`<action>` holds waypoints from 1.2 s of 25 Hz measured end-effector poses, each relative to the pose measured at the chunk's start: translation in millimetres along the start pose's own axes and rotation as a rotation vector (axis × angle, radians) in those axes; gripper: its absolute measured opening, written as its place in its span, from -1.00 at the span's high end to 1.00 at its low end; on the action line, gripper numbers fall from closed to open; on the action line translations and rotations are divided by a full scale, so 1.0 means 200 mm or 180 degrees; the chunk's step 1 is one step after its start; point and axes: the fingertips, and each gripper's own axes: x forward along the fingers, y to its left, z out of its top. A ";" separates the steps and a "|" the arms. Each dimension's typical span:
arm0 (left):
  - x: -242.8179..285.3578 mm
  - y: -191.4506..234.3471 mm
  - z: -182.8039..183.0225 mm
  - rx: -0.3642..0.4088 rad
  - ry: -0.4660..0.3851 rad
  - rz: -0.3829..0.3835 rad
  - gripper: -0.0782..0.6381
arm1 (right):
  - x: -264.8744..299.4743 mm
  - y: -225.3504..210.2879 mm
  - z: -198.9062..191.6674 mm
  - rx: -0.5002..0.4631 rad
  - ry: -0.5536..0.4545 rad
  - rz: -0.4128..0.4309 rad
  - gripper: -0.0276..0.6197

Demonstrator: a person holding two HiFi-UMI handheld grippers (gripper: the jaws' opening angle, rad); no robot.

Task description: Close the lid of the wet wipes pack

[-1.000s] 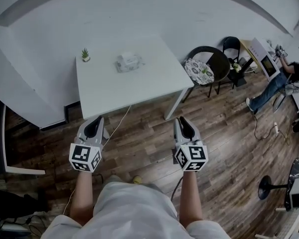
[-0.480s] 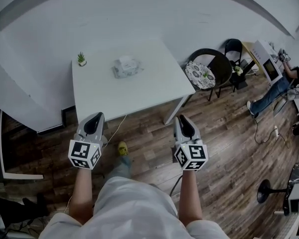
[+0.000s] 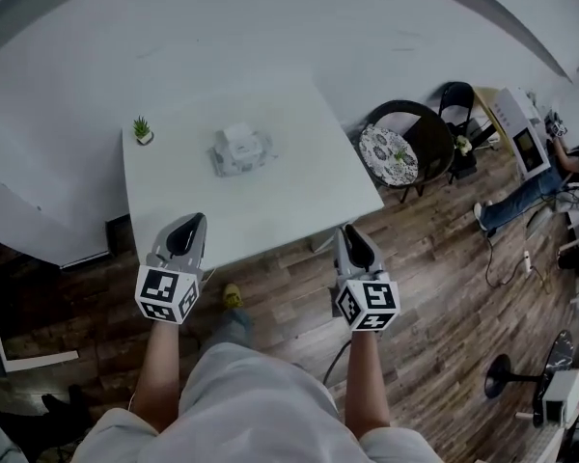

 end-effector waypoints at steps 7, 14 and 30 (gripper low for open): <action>0.39 0.34 -0.08 -0.0166 0.0159 0.0039 0.76 | 0.56 -0.01 0.06 0.0023 0.0135 0.0040 0.68; 0.64 0.62 -0.18 -0.0281 0.0336 0.0090 0.76 | 1.00 0.01 0.04 -0.0048 0.0351 0.0156 0.68; 0.89 0.80 -0.29 -0.0366 0.0614 0.0368 0.76 | 1.55 0.05 -0.04 -0.0084 0.0644 0.0745 0.68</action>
